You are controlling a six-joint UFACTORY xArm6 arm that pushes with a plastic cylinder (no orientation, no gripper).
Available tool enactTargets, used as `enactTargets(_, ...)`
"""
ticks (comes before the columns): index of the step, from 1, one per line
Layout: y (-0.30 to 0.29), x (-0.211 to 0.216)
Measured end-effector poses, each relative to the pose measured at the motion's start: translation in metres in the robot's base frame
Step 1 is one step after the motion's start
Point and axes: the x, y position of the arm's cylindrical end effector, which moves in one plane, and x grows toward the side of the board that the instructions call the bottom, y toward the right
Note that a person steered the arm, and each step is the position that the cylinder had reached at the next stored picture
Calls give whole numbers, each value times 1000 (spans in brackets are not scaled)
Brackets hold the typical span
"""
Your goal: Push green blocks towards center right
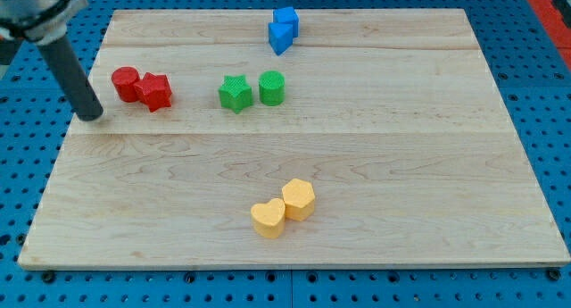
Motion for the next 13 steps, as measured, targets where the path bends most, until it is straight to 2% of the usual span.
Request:
enactTargets(1, 0, 34)
enactTargets(3, -1, 26)
enactTargets(4, 36, 6)
enactTargets(5, 115, -1)
enactTargets(6, 116, -36)
enactTargets(7, 153, -51)
enactTargets(8, 222, -60)
enactTargets(12, 362, -149)
enactTargets(13, 414, -104)
